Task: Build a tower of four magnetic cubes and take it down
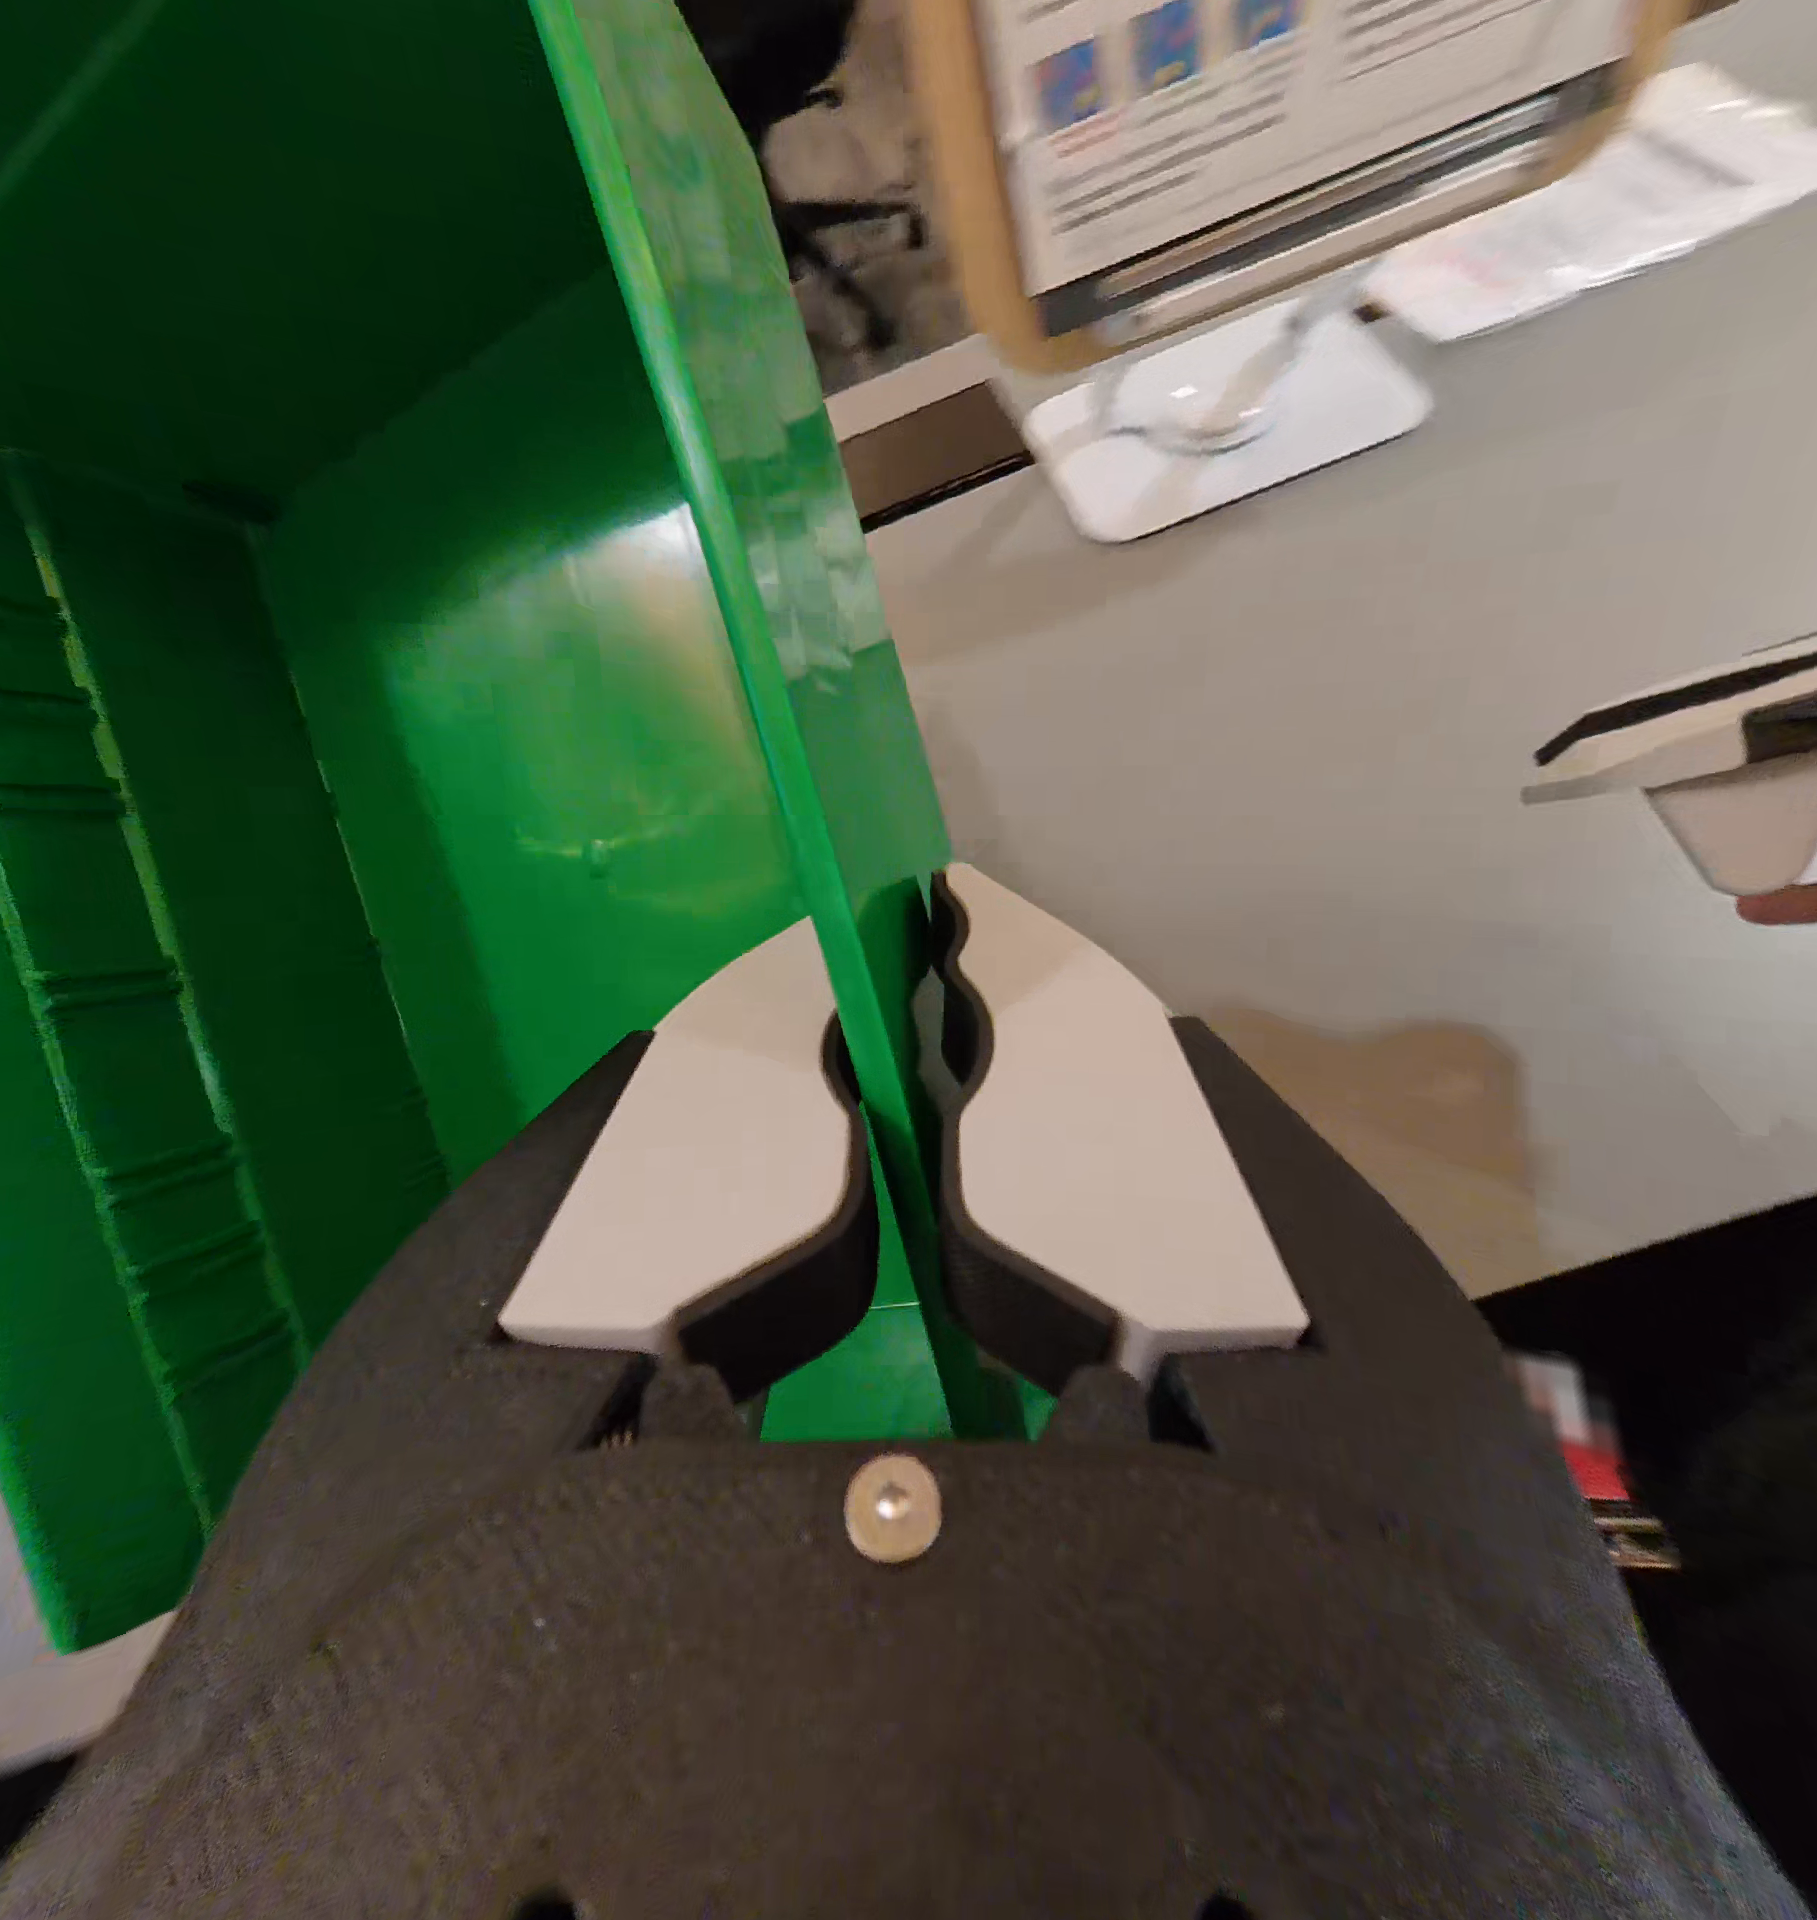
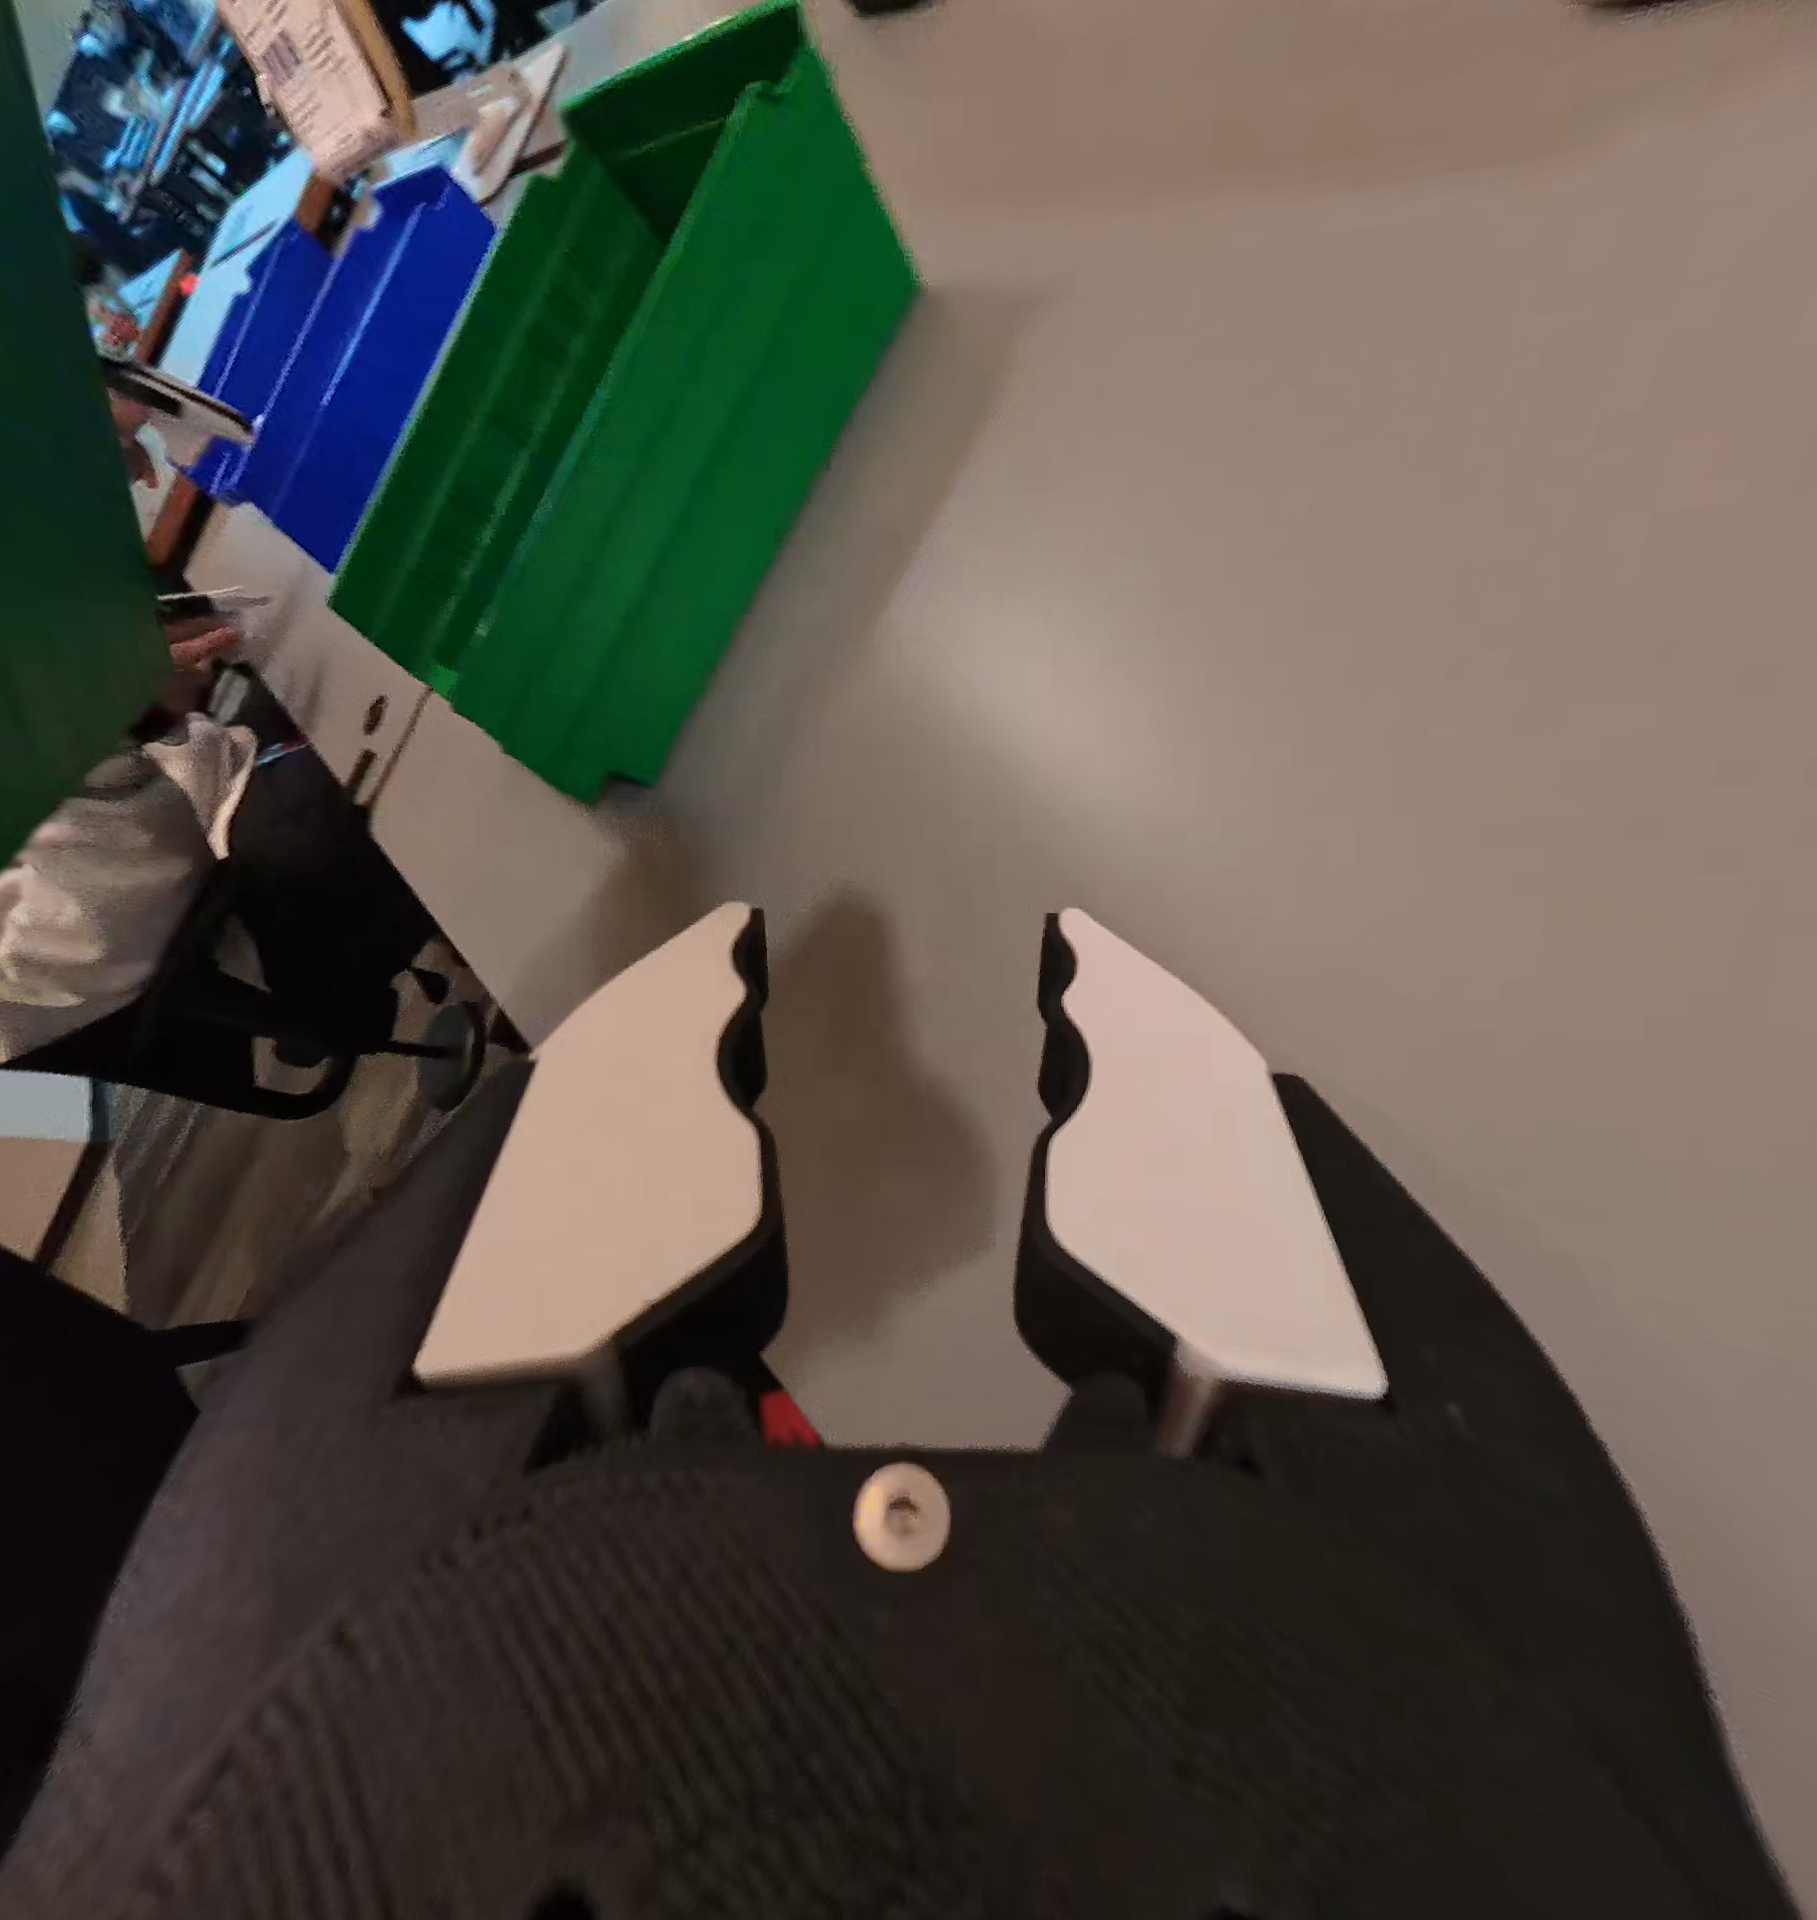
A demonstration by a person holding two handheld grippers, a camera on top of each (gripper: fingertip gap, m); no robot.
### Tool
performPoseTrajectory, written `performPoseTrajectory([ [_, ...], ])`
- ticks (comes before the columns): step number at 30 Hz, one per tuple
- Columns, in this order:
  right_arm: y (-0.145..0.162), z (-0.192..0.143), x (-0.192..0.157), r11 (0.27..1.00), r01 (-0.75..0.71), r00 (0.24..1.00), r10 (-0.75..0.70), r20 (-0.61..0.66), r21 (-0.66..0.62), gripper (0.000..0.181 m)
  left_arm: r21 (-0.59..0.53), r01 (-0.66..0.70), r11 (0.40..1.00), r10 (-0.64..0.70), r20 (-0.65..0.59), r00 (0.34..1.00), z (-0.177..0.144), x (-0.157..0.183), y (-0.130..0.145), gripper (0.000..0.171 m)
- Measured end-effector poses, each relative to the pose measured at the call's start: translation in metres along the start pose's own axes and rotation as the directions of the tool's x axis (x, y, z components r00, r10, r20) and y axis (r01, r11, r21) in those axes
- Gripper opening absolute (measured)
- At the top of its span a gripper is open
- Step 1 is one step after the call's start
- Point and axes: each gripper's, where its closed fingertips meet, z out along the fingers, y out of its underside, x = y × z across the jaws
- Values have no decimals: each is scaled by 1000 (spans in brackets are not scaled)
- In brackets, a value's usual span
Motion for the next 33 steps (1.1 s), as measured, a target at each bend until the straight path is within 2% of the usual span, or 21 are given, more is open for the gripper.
performPoseTrajectory([
  [4, 16, -75, 83, 997, 1, 991, 9, -133, 78, 53, 59, -72, 996, 82, -200, 976, 31, 99, -33, 10],
  [8, 25, -158, 172, 968, 35, 931, 58, -360, 248, 56, 59, -93, 994, 109, -432, 895, 83, 213, -56, 10],
  [10, 28, -197, 204, 937, 18, 906, 131, -402, 348, 53, 32, -105, 994, 106, -524, 845, 111, 273, -61, 10],
  [12, 15, -232, 226, 891, 14, 903, 183, -388, 454, 54, -18, -124, 992, 88, -599, 796, 141, 330, -61, 10],
  [14, 1, -271, 261, 816, 114, 833, 233, -502, 567, 43, -88, -132, 987, 40, -669, 742, 171, 383, -62, 10],
  [15, 0, -284, 276, 799, 134, 800, 261, -540, 586, 41, -112, -172, 979, 50, -685, 727, 184, 406, -62, 9],
  [17, -1, -297, 293, 790, 123, 781, 297, -550, 601, 44, -105, -315, 943, 185, -622, 761, 208, 439, -65, 9],
  [18, -1, -302, 299, 781, 123, 776, 309, -550, 612, 45, -113, -333, 936, 197, -617, 762, 215, 457, -69, 9],
  [21, 3, -317, 320, 776, 100, 745, 357, -564, 623, 45, -142, -400, 905, 204, -681, 703, 227, 508, -72, 9],
  [23, 4, -328, 333, 758, 75, 731, 401, -553, 648, 45, -146, -485, 862, 276, -667, 692, 235, 531, -71, 10],
  [26, 11, -343, 348, 723, 21, 716, 472, -515, 691, 45, -152, -511, 846, 307, -644, 701, 246, 558, -70, 10],
  [30, 15, -355, 355, 668, -39, 725, 531, -439, 743, 47, -88, -606, 790, 429, -628, 650, 251, 581, -53, 16],
  [33, 15, -356, 354, 672, -38, 729, 525, -439, 740, 50, -53, -602, 797, 431, -649, 627, 245, 589, -44, 21],
])
